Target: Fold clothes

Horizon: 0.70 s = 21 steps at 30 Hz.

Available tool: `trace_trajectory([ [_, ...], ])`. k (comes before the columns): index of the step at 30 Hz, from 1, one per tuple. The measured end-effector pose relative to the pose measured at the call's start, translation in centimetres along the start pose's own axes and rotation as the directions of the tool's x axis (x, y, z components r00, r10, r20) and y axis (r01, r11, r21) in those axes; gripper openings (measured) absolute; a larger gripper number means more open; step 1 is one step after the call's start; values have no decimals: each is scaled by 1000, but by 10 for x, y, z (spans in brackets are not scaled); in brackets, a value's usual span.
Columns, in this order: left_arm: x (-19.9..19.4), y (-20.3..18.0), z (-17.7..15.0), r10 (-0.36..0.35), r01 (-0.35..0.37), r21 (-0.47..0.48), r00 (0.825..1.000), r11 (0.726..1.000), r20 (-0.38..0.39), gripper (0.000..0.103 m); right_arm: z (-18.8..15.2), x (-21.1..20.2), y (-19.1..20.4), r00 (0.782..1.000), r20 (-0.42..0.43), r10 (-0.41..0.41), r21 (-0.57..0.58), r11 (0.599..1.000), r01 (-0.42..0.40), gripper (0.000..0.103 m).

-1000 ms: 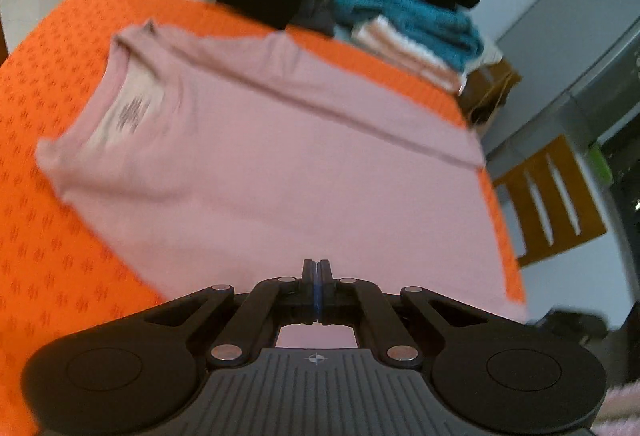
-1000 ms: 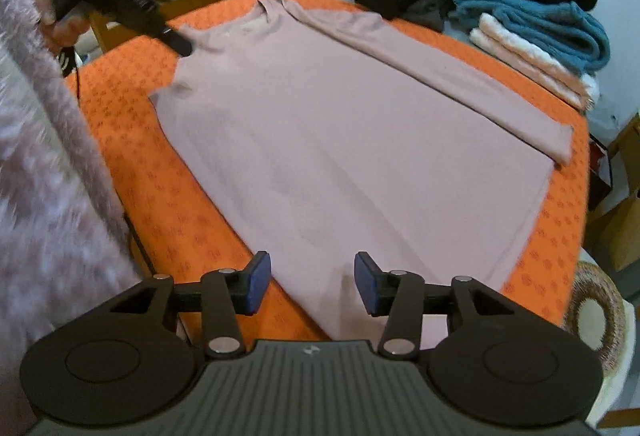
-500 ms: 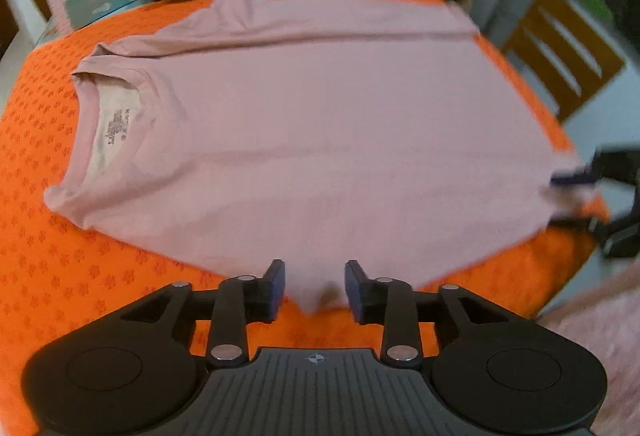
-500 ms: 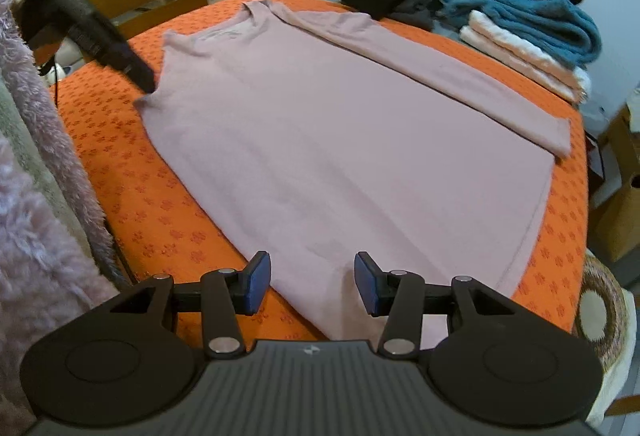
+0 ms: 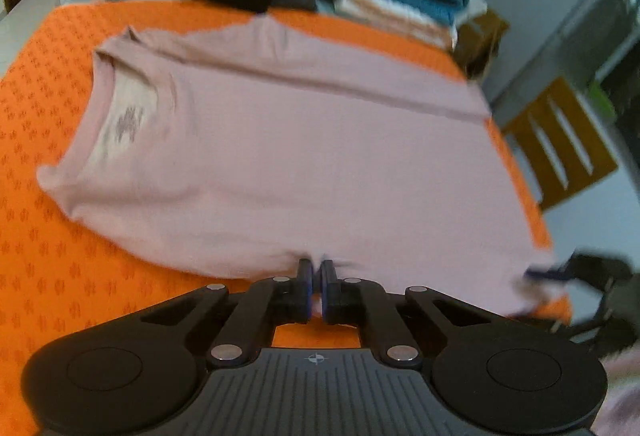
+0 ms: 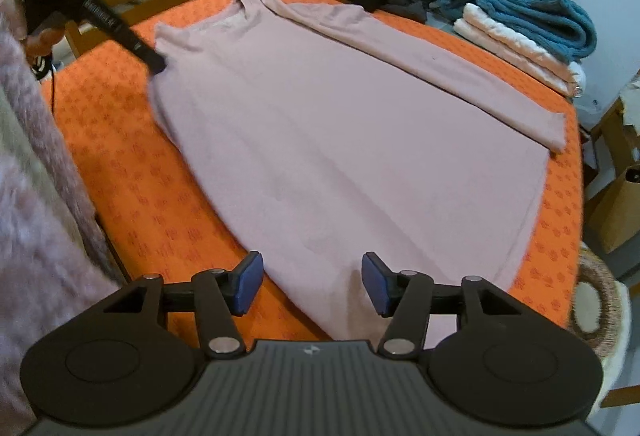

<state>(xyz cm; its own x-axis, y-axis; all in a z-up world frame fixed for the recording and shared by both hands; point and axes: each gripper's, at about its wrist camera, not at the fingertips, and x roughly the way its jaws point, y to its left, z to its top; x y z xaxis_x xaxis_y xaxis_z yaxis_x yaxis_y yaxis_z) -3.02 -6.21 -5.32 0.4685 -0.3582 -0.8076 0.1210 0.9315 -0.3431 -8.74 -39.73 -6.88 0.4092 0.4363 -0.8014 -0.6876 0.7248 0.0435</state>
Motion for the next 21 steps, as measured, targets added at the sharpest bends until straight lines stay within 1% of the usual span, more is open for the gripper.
trace_trajectory([
  [4,-4,-5,13,-11,11,-28,999,1000,33,6,14,12,10,998,26,56,-12,998,-56,63],
  [7,-8,-9,17,-8,10,-44,999,999,52,6,17,25,18,998,19,57,-53,997,-56,63],
  [10,-14,-10,17,-9,13,-60,998,998,65,6,16,35,22,1000,11,27,-77,997,-26,62],
  [14,-21,-12,18,-4,9,-64,997,998,72,6,9,38,25,998,15,-63,-115,991,64,60],
  [16,-23,-12,18,-1,5,-58,998,998,70,6,3,35,26,996,28,-90,-133,987,93,60],
  [19,-25,-9,15,20,-16,-52,998,999,65,6,-6,26,27,991,35,-128,-167,977,132,56],
  [20,-25,-7,13,24,-20,-58,998,998,61,6,-9,22,27,990,34,-139,-177,974,143,50],
  [21,-25,-5,12,28,-24,-65,998,998,57,6,-13,18,26,988,32,-150,-194,969,153,47],
])
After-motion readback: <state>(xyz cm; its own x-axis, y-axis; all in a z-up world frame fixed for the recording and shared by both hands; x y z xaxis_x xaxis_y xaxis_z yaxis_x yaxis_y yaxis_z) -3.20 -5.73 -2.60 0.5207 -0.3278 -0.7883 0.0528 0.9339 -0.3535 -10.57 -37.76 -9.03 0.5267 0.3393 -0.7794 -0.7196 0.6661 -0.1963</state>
